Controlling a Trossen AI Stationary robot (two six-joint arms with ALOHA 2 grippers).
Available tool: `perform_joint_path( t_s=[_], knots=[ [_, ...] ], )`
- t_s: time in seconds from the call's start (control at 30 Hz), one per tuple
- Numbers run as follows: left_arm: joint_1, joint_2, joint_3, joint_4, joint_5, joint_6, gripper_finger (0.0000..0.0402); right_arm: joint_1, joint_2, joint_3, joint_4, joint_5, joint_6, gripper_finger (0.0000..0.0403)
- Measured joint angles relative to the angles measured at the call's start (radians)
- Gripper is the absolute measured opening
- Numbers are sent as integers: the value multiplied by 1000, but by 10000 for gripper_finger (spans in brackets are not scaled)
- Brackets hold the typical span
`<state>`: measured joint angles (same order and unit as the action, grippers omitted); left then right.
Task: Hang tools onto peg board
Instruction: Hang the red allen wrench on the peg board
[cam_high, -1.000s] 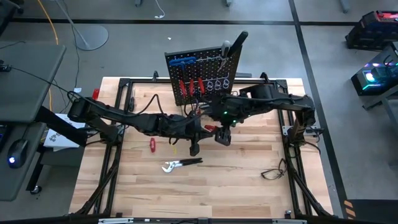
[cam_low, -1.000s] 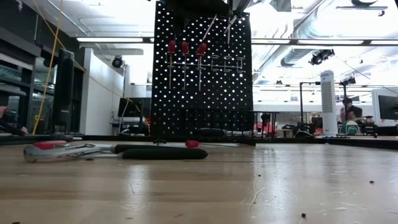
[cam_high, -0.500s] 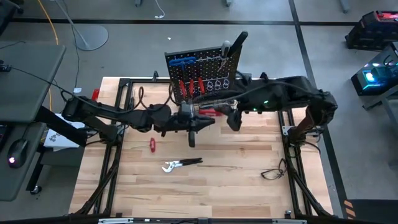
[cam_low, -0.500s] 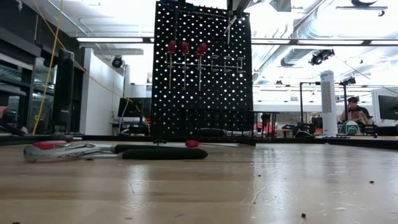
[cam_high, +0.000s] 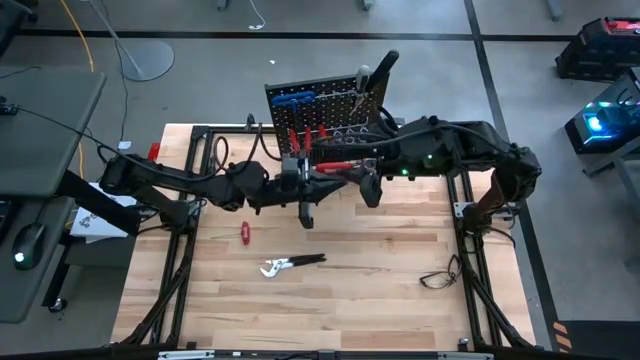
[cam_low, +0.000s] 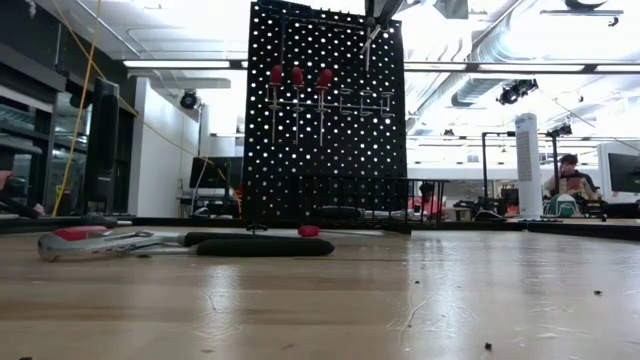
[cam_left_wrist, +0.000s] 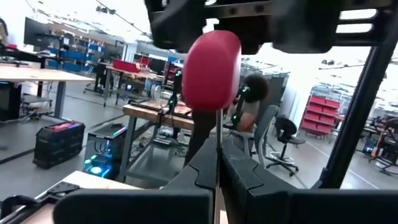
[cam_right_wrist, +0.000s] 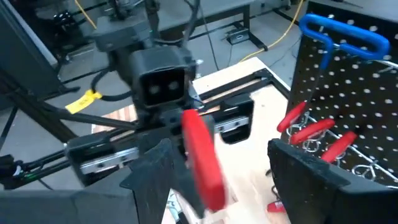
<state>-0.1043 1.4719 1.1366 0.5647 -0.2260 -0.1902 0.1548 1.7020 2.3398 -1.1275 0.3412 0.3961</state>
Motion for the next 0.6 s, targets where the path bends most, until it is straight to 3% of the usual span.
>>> perform_joint_path(
  t_s=[0.4,0.6],
  knots=[
    [-1,-1,0,98,-9,9,0,-32,6,0,85,-65,-3,245],
    [0,-1,0,110,-19,11,0,-37,44,0,93,-93,7,199]
  ],
)
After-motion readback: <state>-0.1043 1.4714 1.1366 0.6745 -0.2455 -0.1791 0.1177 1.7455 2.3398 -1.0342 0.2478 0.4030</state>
